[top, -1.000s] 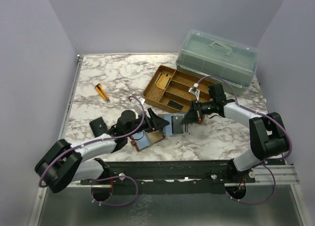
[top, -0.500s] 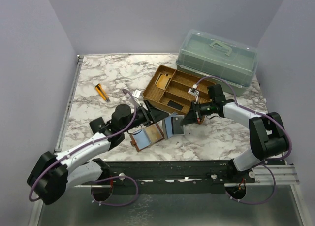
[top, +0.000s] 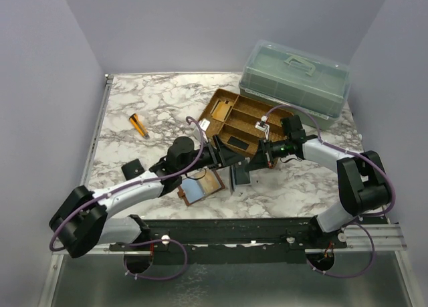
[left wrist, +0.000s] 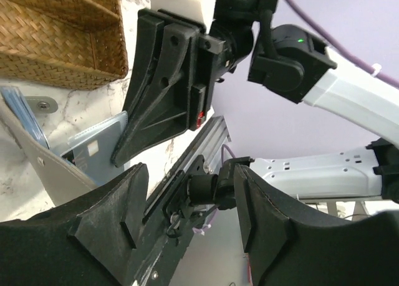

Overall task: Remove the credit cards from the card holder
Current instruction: Remove the credit card from the card holder.

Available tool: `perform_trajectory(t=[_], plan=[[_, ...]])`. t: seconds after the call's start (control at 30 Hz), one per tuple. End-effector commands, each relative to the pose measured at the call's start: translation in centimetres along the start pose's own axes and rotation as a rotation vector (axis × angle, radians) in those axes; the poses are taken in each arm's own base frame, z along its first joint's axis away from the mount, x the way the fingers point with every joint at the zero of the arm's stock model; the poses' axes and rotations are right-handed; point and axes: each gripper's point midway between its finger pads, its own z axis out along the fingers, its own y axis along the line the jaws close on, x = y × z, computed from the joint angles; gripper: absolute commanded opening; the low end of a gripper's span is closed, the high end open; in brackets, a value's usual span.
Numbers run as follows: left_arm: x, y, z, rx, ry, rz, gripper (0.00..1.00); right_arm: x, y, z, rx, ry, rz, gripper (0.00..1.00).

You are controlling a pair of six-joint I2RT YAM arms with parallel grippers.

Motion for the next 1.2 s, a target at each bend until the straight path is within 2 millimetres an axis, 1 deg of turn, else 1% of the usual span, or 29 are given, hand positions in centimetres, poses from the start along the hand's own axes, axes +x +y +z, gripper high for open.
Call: perform_trajectory(t=[0.0,0.1,0.17,0.3,0.43,0.53,0.6,0.67,0.83,0.93,1.0,1.17], plan=[[-3.0,-1.6,-2.6,-0.048,-0.123,0.116,0.64,-0.6,-0.7,0.0,0.032,-0.004,-0.019,0.00],[-4.0,-3.0,-3.7,-0.054,-0.146,0.152,0.69,-0.5,-0.8,0.0,0.029,-0.001,-0.012,0.00],[-3.6,-3.7,-3.4,-0.032,-0.114,0.123,0.70,-0.4,-0.9,0.1,0.028,0.001,-0.009,0.00],[-1.6,-3.7,-1.6,0.008,-0.012,0.043,0.69,-0.5,-0.8,0.0,0.034,-0.003,-0.016,0.00],[0.9,-4.0,0.4,0.034,0.065,0.018,0.68,-0.5,-0.9,0.0,0.039,-0.003,-0.013,0.00],[2.5,-3.8,1.5,0.024,0.107,0.006,0.68,-0.4,-1.0,0.1,0.036,-0.001,-0.009,0.00],[3.0,-3.1,1.9,-0.001,0.112,-0.006,0.68,-0.5,-1.0,0.1,0.036,-0.001,-0.010,0.00],[3.1,-1.5,1.9,-0.065,0.094,-0.027,0.67,-0.5,-1.0,0.0,0.038,-0.002,-0.013,0.00],[2.5,2.9,0.5,-0.265,0.009,-0.042,0.69,-0.6,-0.8,0.0,0.034,-0.004,-0.014,0.00],[2.9,5.0,0.0,-0.330,-0.003,-0.051,0.69,-0.6,-0.6,0.0,0.021,-0.003,-0.014,0.00],[3.1,6.0,0.1,-0.349,0.001,-0.058,0.69,-0.7,-0.1,0.0,-0.002,-0.006,-0.024,0.00],[3.1,6.7,0.5,-0.304,0.014,-0.067,0.68,-0.8,1.2,-0.2,-0.053,-0.015,-0.041,0.00]])
